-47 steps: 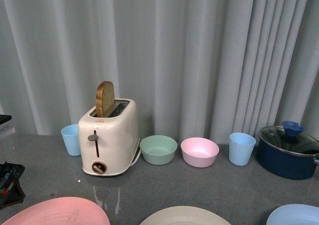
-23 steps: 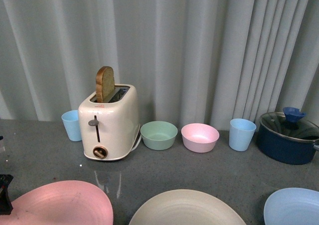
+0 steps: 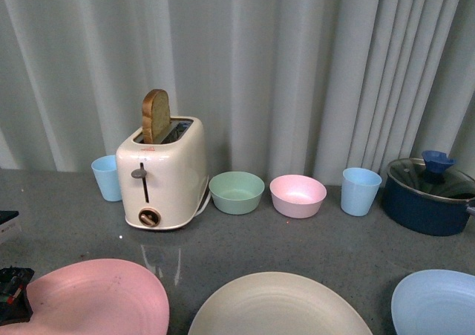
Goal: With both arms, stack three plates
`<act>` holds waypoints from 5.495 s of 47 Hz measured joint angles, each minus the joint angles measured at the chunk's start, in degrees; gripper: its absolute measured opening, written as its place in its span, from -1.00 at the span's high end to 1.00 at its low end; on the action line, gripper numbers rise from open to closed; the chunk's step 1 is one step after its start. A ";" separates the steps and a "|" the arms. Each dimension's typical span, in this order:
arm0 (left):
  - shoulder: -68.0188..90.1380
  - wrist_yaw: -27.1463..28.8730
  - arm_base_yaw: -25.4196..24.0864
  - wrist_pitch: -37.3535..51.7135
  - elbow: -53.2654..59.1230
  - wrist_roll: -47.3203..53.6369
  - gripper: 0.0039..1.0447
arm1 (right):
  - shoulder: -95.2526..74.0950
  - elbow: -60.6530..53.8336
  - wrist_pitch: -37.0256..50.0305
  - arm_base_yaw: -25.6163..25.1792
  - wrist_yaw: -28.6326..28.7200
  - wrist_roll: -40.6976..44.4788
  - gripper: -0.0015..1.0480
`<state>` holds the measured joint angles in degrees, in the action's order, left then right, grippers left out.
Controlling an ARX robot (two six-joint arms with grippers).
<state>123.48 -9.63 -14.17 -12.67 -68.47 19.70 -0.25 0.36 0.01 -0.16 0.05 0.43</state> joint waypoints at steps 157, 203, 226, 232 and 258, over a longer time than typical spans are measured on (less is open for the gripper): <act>-5.40 -9.62 31.67 -10.75 -9.73 -16.81 0.94 | 0.00 0.00 0.00 0.00 0.00 0.00 -0.86; 0.46 -6.95 33.03 -6.99 -11.61 -18.47 0.28 | 0.00 0.00 0.00 0.00 0.00 0.00 -0.86; -19.47 -2.29 29.35 2.54 -4.31 -10.10 -0.87 | 0.00 0.00 0.00 0.00 0.00 0.00 -0.86; -30.84 -3.58 26.64 4.52 4.26 -4.55 -0.87 | 0.00 0.00 0.00 0.00 0.00 0.00 -0.86; -53.51 14.86 19.89 61.51 48.22 -19.04 0.78 | 0.00 0.00 0.00 0.00 -0.02 -0.02 -0.86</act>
<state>69.98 5.23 5.72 48.84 -20.25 0.67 -0.25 0.36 0.01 -0.16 0.03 0.40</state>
